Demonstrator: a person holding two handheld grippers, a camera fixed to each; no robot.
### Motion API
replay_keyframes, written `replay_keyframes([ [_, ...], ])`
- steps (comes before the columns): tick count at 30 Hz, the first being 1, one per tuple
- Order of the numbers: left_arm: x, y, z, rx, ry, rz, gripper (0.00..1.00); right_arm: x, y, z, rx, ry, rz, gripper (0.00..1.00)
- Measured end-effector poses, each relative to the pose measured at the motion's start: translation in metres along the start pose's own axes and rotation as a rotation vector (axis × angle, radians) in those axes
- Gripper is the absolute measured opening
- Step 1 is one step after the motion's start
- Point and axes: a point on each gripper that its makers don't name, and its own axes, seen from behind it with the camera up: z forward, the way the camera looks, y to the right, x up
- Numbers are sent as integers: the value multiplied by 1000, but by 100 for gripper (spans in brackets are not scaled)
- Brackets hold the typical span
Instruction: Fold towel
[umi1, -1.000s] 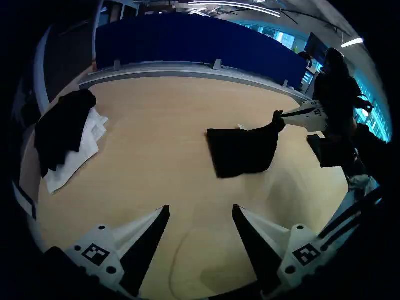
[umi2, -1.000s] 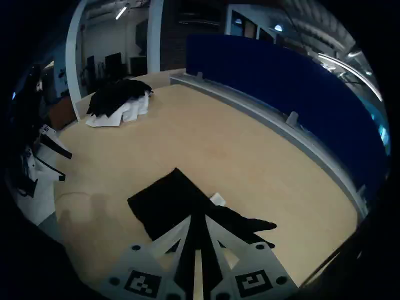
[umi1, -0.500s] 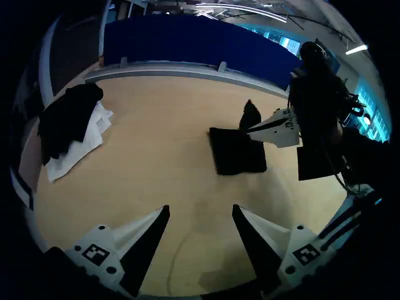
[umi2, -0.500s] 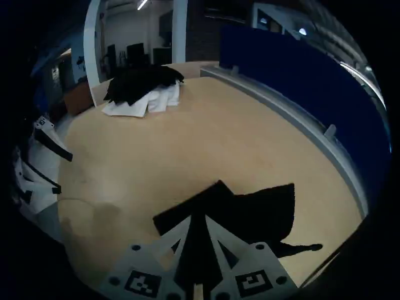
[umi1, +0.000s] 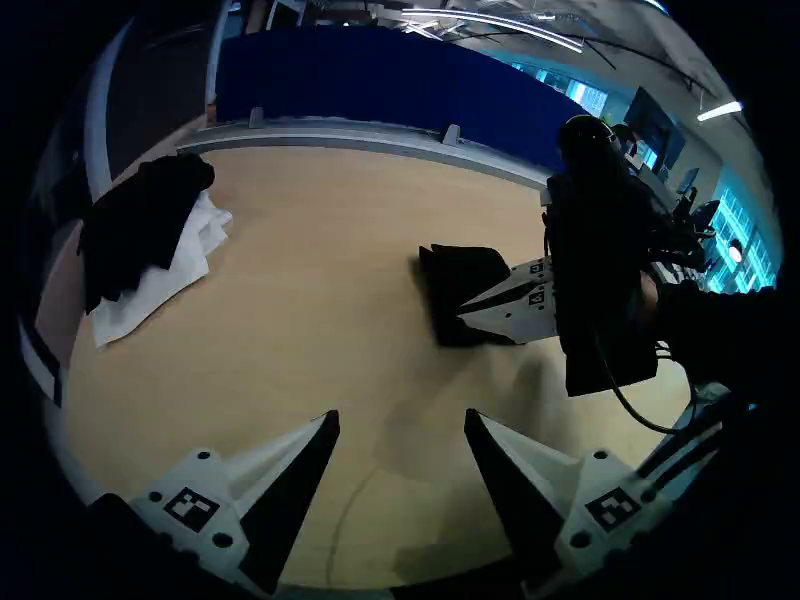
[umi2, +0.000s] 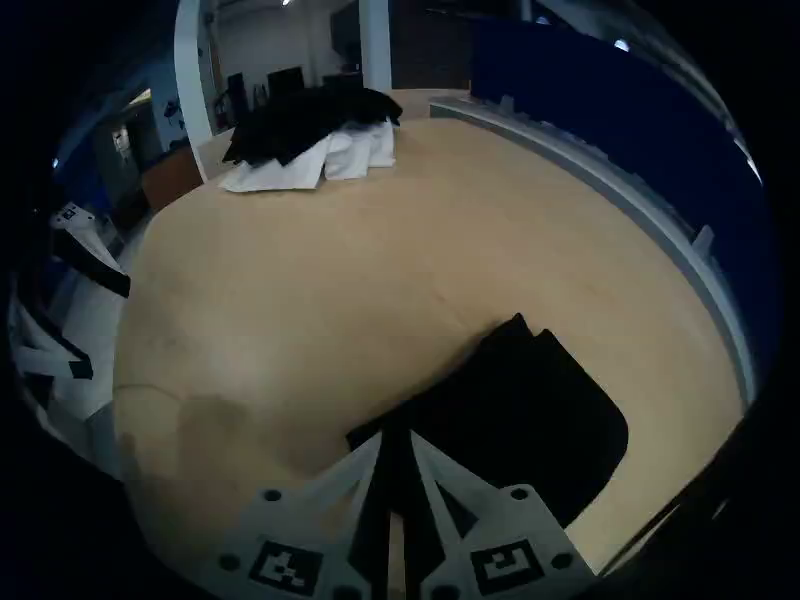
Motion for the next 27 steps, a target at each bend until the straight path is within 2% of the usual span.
replay_keyframes([
  [5, 1, -3, -1, 5, 1, 3, 93, 7, 0, -5, 2, 27, 1, 14],
  [11, 1, -4, -2, 8, 0, 6, 93, 14, 0, -17, 3, 73, 11, 57],
  [14, 1, -4, -2, 8, 1, 6, 93, 10, 2, -23, -7, 77, 15, 65],
  [17, 2, -4, -1, 7, 3, 7, 93, 2, 6, -29, -30, 77, 22, 84],
  [27, 5, -1, 1, 7, 5, 10, 93, -47, 29, -51, -130, 42, 112, 86],
])
